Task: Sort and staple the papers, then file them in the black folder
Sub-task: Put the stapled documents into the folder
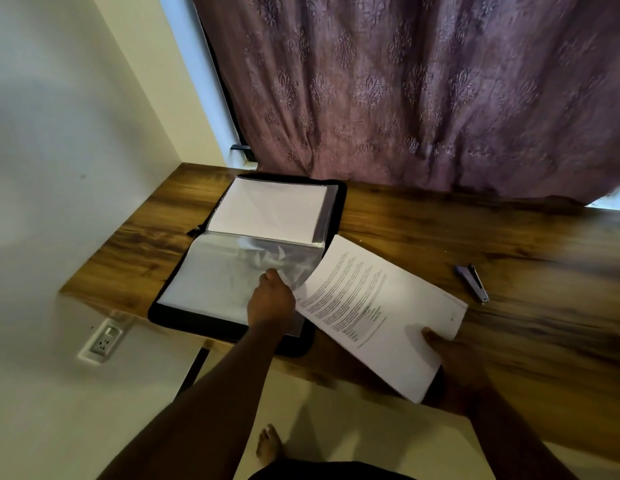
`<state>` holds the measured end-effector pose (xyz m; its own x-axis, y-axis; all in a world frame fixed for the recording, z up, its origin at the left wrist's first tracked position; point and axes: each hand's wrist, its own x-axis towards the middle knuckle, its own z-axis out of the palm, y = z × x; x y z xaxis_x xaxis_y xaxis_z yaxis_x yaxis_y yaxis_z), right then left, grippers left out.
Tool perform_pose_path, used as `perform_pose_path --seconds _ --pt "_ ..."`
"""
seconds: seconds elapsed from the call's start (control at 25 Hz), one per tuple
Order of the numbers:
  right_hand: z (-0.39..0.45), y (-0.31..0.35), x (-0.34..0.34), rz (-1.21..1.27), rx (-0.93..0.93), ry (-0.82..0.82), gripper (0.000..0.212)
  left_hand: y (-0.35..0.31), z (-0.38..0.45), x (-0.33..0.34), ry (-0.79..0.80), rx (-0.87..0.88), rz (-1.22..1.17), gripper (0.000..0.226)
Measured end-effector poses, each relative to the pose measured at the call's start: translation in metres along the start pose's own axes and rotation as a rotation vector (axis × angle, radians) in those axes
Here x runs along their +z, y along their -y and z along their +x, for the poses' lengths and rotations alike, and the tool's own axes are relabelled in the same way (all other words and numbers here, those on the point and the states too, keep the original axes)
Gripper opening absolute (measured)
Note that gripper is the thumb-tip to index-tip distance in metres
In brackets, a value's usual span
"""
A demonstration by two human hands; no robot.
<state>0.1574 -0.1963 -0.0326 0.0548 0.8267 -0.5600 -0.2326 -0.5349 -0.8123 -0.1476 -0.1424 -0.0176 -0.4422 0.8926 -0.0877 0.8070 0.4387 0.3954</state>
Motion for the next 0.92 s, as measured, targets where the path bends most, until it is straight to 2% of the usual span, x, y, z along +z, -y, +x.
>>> perform_pose_path --seconds 0.12,0.24,0.36,0.44,0.56,0.68,0.8,0.92 --pt "0.002 0.005 0.002 -0.015 0.012 0.090 0.021 0.006 -0.008 0.004 -0.013 0.132 0.162 0.032" --pt "0.017 0.006 0.000 -0.125 0.023 0.113 0.039 0.012 -0.013 0.007 -0.003 0.292 0.393 0.035" --pt "0.029 0.009 -0.004 -0.240 0.018 0.166 0.041 0.012 -0.010 0.004 -0.057 0.410 0.398 0.032" --pt "0.036 0.015 -0.007 -0.252 0.096 0.199 0.035 0.011 -0.007 0.002 -0.063 0.460 0.400 0.031" --pt "0.039 0.031 -0.006 -0.164 0.211 0.294 0.025 0.007 -0.005 -0.006 0.005 0.421 0.400 0.033" --pt "0.044 0.047 -0.007 -0.120 0.273 0.313 0.023 0.004 -0.001 -0.009 0.035 0.432 0.366 0.036" --pt "0.053 0.061 -0.012 -0.174 0.308 0.349 0.037 0.002 0.007 -0.013 0.009 0.451 0.273 0.034" --pt "0.060 0.068 -0.018 -0.114 0.327 0.457 0.063 -0.004 0.021 -0.017 -0.040 0.291 0.120 0.031"
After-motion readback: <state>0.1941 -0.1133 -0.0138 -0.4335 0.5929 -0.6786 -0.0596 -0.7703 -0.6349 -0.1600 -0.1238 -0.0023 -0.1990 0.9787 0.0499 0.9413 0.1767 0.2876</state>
